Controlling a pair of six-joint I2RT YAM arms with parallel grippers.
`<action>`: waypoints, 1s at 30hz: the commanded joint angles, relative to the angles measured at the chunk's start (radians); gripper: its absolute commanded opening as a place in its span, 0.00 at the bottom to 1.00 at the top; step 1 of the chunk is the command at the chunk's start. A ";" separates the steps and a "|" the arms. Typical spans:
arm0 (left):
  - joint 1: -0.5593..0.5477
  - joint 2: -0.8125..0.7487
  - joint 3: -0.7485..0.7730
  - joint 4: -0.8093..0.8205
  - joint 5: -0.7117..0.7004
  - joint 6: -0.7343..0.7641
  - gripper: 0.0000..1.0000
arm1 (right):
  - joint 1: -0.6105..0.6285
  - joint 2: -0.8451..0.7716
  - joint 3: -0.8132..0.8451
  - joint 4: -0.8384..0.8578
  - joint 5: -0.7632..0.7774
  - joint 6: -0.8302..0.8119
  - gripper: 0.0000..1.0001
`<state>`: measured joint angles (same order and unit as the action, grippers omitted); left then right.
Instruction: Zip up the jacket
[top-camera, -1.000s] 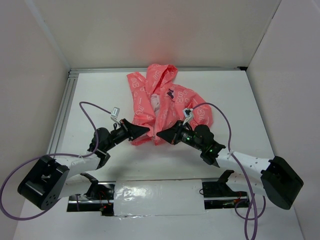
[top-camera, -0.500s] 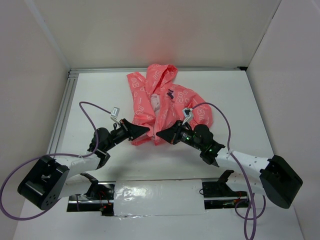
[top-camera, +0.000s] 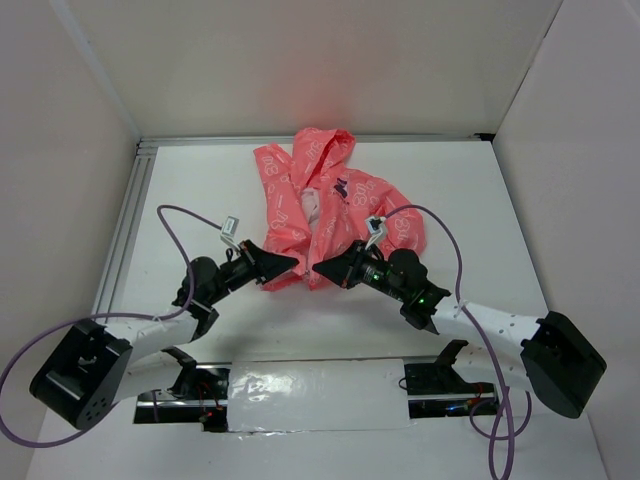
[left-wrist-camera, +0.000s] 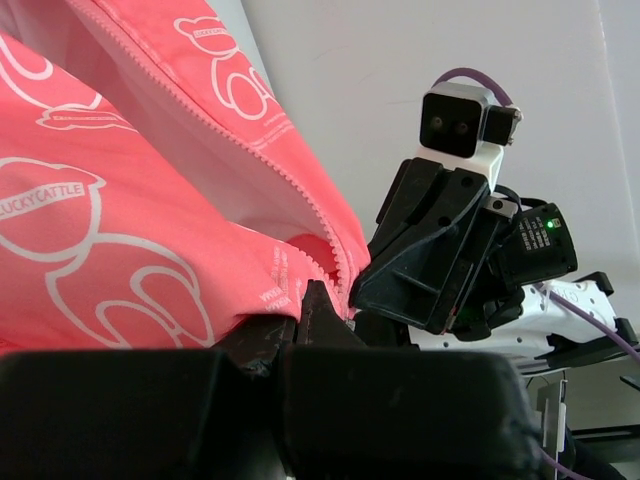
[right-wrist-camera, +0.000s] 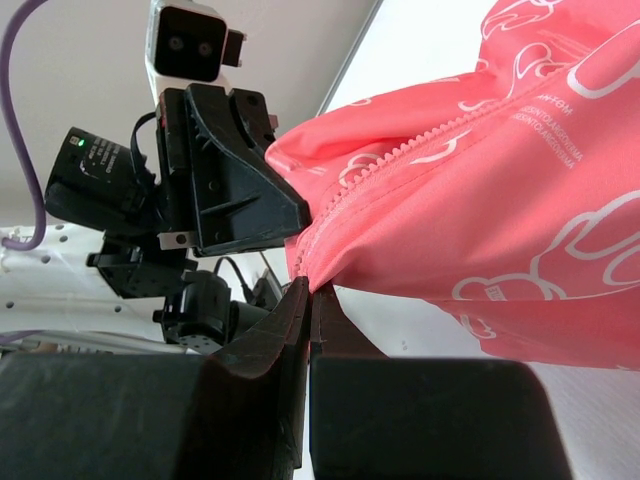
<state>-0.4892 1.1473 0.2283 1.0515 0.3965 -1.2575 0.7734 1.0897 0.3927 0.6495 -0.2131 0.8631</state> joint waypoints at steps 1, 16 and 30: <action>-0.008 -0.037 0.014 0.009 0.007 0.055 0.00 | -0.003 -0.027 0.048 0.038 0.027 -0.012 0.00; -0.017 -0.086 0.054 -0.128 -0.022 0.124 0.00 | 0.006 -0.017 0.075 -0.010 0.027 -0.032 0.00; -0.046 -0.147 0.094 -0.239 -0.074 0.194 0.00 | 0.015 0.019 0.132 -0.128 0.009 -0.032 0.00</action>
<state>-0.5255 1.0225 0.2775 0.7906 0.3252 -1.1000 0.7811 1.1004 0.4660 0.5480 -0.2138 0.8433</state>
